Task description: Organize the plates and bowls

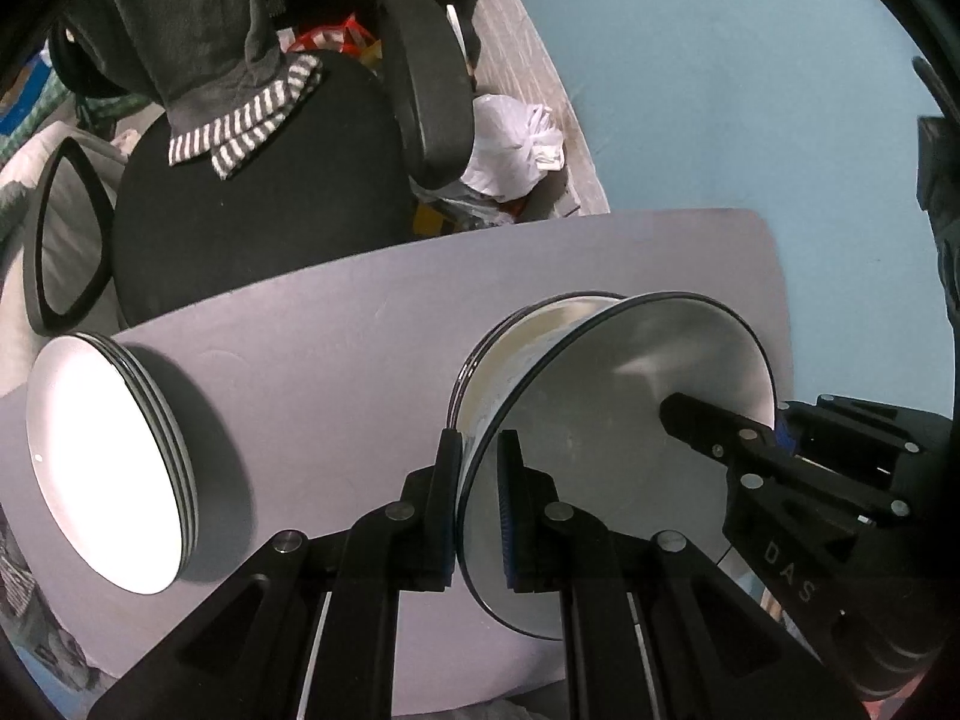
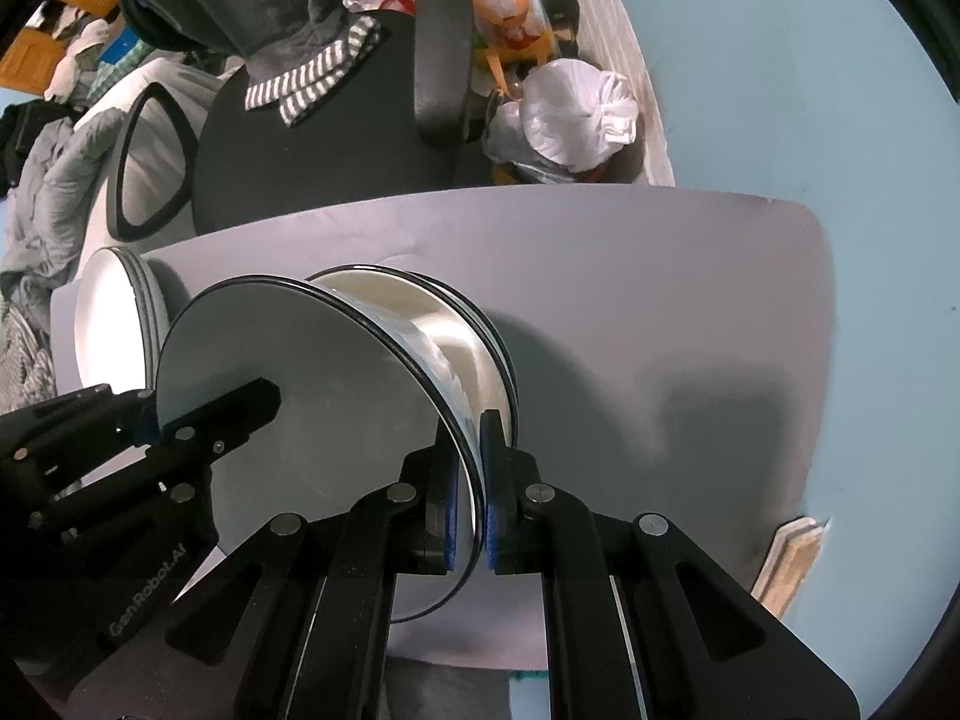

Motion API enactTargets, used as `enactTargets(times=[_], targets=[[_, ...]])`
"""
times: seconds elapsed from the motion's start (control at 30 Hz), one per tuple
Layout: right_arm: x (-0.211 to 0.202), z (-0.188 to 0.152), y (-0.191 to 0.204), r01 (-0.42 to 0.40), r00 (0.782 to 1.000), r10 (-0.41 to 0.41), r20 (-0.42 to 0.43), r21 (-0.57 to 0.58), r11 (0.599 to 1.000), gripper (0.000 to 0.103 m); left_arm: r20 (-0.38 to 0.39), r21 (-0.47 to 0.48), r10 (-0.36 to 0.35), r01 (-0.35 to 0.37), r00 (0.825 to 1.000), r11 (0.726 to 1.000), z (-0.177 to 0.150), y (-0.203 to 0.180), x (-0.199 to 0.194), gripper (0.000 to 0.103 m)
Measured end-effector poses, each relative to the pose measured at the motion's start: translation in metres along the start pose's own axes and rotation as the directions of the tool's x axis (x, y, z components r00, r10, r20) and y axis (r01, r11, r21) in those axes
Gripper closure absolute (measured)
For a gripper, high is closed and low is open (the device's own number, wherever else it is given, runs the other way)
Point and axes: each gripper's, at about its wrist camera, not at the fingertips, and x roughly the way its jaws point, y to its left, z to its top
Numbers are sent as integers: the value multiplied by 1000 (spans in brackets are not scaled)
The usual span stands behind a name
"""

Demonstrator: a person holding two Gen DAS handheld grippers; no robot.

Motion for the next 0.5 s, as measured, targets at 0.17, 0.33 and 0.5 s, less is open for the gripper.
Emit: enactTargets(times=[0.17, 0.33, 0.5], targets=[[0, 3, -3, -10, 1000, 10, 4, 9, 1000, 96, 6, 8, 15, -15, 1000, 1000, 3, -1, 0, 93], [0, 5, -5, -6, 1000, 6, -6, 10, 1000, 96, 1, 30, 43, -43, 999, 999, 5, -3, 4, 93], [0, 6, -4, 0, 1000, 0, -13, 1, 1000, 96, 1, 39, 55, -55, 998, 998, 6, -3, 6, 92]])
